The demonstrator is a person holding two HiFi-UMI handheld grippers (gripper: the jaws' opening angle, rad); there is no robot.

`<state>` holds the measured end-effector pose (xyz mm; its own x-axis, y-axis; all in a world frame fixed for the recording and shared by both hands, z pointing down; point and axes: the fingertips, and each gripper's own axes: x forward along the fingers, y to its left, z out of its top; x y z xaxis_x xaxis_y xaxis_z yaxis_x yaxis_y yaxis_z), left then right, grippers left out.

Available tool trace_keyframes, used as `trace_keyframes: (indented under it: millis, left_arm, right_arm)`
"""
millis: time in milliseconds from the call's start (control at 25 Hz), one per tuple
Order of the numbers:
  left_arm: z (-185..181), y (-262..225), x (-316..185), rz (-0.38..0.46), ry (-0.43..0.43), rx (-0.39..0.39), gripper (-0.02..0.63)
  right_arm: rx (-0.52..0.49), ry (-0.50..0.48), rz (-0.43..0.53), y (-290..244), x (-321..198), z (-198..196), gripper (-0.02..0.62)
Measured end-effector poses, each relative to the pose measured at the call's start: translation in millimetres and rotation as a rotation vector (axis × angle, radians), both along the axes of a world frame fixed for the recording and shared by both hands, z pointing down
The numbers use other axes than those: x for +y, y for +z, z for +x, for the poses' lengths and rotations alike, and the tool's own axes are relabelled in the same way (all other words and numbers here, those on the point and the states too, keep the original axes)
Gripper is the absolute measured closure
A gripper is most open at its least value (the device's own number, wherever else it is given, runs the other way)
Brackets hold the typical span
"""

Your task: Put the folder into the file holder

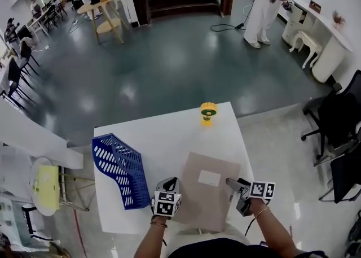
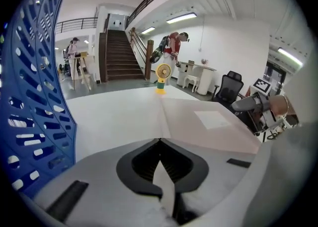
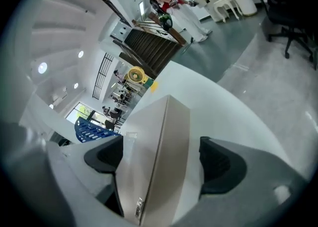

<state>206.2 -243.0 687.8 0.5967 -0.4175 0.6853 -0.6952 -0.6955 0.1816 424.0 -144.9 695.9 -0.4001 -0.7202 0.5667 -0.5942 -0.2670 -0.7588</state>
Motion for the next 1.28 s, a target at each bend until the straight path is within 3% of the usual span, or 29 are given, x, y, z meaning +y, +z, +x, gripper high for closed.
trace_keyframes:
  millis: [200,400,480,640,920,1120,1280]
  left_arm:
    - [5.9,10.1,-2.7,-0.118,0.002,0.047,0.607]
    - [8.9,38.9,16.2,-0.139,0.094,-0.055,0.609]
    - [3.6,44.4,22.1,-0.139,0.065,-0.06,0.611]
    - [-4.6,40.9,18.2,-0.174,-0.012,0.002,0.611]
    - [-8.6,36.6,17.4,-0.151,0.011,-0.001,0.609]
    - [-14.2,27.0,16.6,-0.117,-0.015,0.014,0.609]
    - [-9.8,20.2,17.3,-0.093,-0.032,0.03,0.609]
  right_arm:
    - [-0.08,-0.038,0.042,-3.8,-17.4,-5.3,0.127]
    - [-0.136,-0.036,0.137,-10.6,-29.3,-5.4,0.127]
    - [-0.158,-0.076,0.189,-19.7,-34.5,-6.0,0.127]
    - [-0.275,-0.1,0.272,-42.5,-46.7,-0.9,0.127]
    - [-0.384,-0.2,0.263,-55.7,-47.7,-6.6,0.137]
    - [-0.651,-0.226,0.273,-76.8,-45.0,-3.6,0.146]
    - [-0.581,-0.337,0.208,-64.2,-35.8,-17.8,0.155]
